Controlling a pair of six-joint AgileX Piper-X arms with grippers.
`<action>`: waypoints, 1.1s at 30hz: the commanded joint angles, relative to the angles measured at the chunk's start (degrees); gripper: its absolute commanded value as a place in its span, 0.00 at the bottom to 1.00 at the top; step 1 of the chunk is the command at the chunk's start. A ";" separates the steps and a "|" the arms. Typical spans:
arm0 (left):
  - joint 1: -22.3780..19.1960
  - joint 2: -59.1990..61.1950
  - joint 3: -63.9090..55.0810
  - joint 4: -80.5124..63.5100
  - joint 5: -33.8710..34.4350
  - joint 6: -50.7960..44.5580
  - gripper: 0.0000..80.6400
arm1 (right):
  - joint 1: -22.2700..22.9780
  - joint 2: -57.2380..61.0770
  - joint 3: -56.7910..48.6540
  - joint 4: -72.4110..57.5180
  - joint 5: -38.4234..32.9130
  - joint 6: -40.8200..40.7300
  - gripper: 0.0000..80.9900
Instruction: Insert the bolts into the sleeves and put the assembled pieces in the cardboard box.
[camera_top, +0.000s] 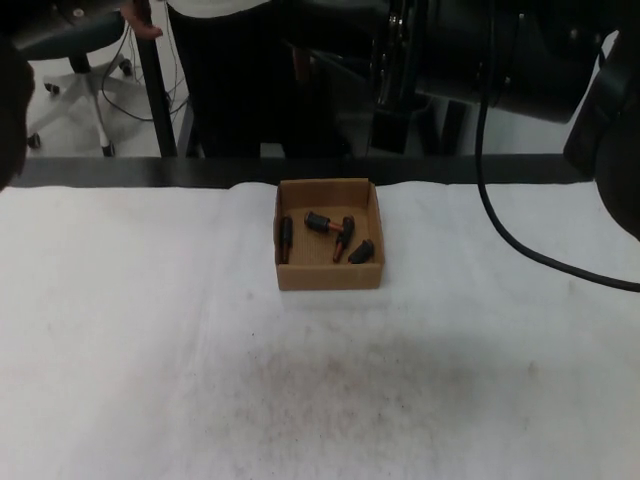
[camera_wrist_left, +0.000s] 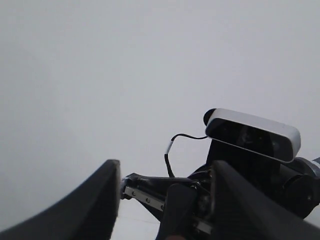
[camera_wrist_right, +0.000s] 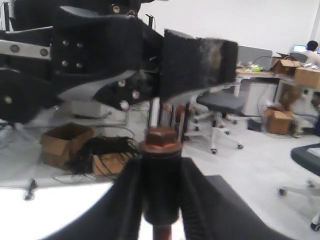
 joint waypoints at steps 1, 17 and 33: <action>-0.08 -0.59 -0.23 -0.03 0.54 -0.31 0.63 | 0.10 -0.68 -0.79 -0.50 -0.31 0.04 0.01; 5.85 -2.62 -0.23 -5.60 -11.09 0.11 0.00 | -2.11 -0.57 -0.79 7.59 16.28 -1.40 0.01; 8.58 -3.84 -0.23 7.82 -9.25 0.10 0.00 | -8.23 22.62 -22.21 37.84 26.48 4.52 0.01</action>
